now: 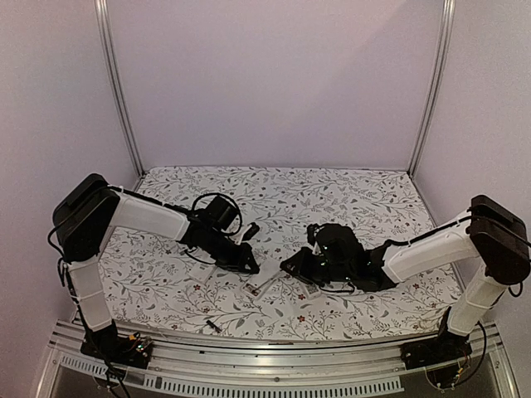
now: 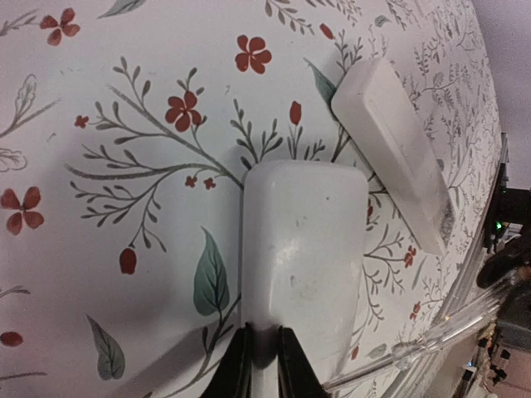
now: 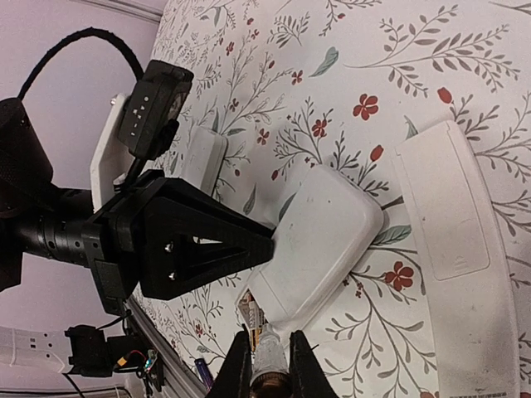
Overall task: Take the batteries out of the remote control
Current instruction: Remove the battery from the remote control without the battery cover.
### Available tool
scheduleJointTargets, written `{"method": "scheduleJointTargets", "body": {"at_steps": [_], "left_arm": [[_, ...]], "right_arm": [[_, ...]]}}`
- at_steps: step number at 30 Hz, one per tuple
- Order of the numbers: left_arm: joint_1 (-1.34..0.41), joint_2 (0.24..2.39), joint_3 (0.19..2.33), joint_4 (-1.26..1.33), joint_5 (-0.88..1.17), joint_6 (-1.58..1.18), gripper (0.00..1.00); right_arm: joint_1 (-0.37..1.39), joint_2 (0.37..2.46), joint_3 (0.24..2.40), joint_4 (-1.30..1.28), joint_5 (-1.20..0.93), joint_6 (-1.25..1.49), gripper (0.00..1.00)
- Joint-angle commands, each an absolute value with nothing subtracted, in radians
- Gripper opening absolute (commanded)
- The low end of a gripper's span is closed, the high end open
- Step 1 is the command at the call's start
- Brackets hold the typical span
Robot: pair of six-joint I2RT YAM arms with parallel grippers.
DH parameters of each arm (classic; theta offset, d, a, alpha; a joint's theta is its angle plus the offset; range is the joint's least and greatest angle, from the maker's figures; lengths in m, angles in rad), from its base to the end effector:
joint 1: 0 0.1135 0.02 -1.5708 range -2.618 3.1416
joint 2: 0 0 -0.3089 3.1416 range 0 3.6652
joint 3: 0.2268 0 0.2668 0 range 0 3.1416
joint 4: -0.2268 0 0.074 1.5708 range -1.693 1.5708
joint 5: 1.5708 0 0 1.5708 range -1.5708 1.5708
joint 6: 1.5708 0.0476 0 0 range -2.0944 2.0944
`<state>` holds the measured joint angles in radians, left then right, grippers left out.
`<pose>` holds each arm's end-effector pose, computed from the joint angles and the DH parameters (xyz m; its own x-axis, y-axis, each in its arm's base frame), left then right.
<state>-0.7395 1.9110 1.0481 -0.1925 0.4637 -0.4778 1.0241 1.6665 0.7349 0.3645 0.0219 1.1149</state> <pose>0.2776 -0.2820 0.1448 -0.9229 0.2852 -0.2587 0.3843 0.7245 -0.5722 0.1856 0.3030 0.1828 -0.8811 0.2788 -0.3819 -0.1210 0.6478 0.7521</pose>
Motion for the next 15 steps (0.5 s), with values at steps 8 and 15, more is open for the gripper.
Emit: {"method": "scheduleJointTargets", "body": {"at_steps": [8, 15], "left_arm": [[-0.77, 1.944, 1.029, -0.264, 0.418, -0.459, 0.11], [-0.77, 1.944, 1.031, -0.267, 0.419, -0.458, 0.11]], "right_arm": [[1.032, 1.732, 0.724, 0.574, -0.058, 1.185, 0.0], [1.032, 1.742, 0.717, 0.642, -0.096, 1.17, 0.0]]}}
